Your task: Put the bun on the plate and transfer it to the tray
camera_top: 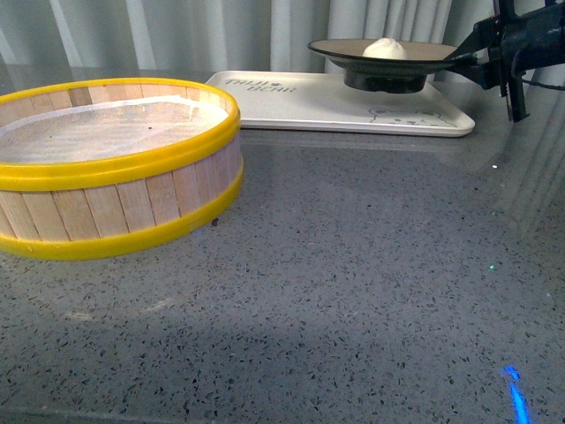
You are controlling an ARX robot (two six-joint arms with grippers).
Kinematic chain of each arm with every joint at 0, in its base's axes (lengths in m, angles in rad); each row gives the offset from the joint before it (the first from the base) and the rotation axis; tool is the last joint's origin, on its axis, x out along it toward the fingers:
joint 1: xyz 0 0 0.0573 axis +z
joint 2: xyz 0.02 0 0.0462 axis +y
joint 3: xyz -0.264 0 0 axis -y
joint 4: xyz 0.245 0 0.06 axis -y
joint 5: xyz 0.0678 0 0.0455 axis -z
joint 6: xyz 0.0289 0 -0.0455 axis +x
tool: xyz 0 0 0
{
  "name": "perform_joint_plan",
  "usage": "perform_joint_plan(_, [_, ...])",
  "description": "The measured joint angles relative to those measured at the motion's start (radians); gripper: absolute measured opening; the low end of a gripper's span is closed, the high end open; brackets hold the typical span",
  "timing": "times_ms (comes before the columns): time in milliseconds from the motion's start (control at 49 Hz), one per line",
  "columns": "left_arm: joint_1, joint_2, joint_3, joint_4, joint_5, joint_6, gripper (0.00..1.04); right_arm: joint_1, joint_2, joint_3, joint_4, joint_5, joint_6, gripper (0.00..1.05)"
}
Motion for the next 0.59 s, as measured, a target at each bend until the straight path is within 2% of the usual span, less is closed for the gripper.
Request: perform_joint_plan(592, [0.000,0.000,0.000,0.000,0.000,0.000,0.98,0.020,-0.001,-0.084,0.048,-0.005,-0.013,0.03])
